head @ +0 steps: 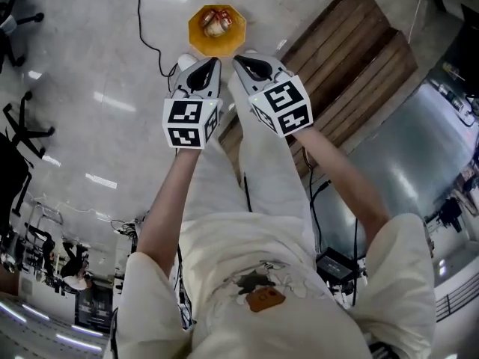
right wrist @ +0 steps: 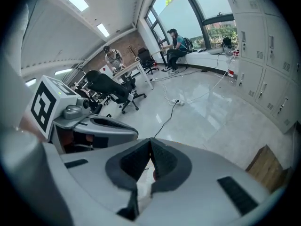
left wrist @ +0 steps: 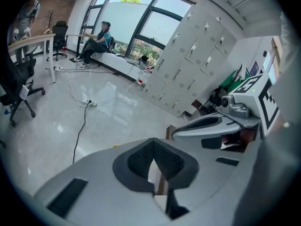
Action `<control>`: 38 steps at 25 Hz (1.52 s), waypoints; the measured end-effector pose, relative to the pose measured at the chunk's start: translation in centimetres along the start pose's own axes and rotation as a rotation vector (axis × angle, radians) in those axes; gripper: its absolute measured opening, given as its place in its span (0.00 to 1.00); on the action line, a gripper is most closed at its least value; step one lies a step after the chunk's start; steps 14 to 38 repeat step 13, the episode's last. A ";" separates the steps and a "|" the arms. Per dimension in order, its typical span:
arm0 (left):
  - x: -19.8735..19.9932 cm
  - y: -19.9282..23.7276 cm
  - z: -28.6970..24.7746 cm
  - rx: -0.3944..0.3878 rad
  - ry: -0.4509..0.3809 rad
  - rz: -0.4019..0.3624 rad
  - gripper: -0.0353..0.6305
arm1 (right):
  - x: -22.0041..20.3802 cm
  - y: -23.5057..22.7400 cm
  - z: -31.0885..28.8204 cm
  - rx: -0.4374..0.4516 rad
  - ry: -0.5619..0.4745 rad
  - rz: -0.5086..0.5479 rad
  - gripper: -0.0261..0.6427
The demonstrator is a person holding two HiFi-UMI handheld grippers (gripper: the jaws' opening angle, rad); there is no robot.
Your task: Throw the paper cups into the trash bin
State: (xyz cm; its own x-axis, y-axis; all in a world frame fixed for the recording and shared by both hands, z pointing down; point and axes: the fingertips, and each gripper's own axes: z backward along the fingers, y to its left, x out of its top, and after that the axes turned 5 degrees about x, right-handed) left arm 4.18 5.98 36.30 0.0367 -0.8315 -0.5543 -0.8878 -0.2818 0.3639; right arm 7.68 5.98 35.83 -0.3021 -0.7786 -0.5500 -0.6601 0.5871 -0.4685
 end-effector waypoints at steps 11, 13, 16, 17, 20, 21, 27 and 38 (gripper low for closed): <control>9.2 -7.4 14.8 -0.013 -0.124 -0.018 0.06 | 9.3 8.8 13.2 0.036 -0.098 0.107 0.05; 10.5 -9.2 17.3 -0.016 -0.140 -0.019 0.06 | 10.4 10.2 15.8 0.038 -0.111 0.123 0.05; 10.5 -9.2 17.3 -0.016 -0.140 -0.019 0.06 | 10.4 10.2 15.8 0.038 -0.111 0.123 0.05; 10.5 -9.2 17.3 -0.016 -0.140 -0.019 0.06 | 10.4 10.2 15.8 0.038 -0.111 0.123 0.05; 10.5 -9.2 17.3 -0.016 -0.140 -0.019 0.06 | 10.4 10.2 15.8 0.038 -0.111 0.123 0.05; 10.5 -9.2 17.3 -0.016 -0.140 -0.019 0.06 | 10.4 10.2 15.8 0.038 -0.111 0.123 0.05; 10.5 -9.2 17.3 -0.016 -0.140 -0.019 0.06 | 10.4 10.2 15.8 0.038 -0.111 0.123 0.05; 10.5 -9.2 17.3 -0.016 -0.140 -0.019 0.06 | 10.4 10.2 15.8 0.038 -0.111 0.123 0.05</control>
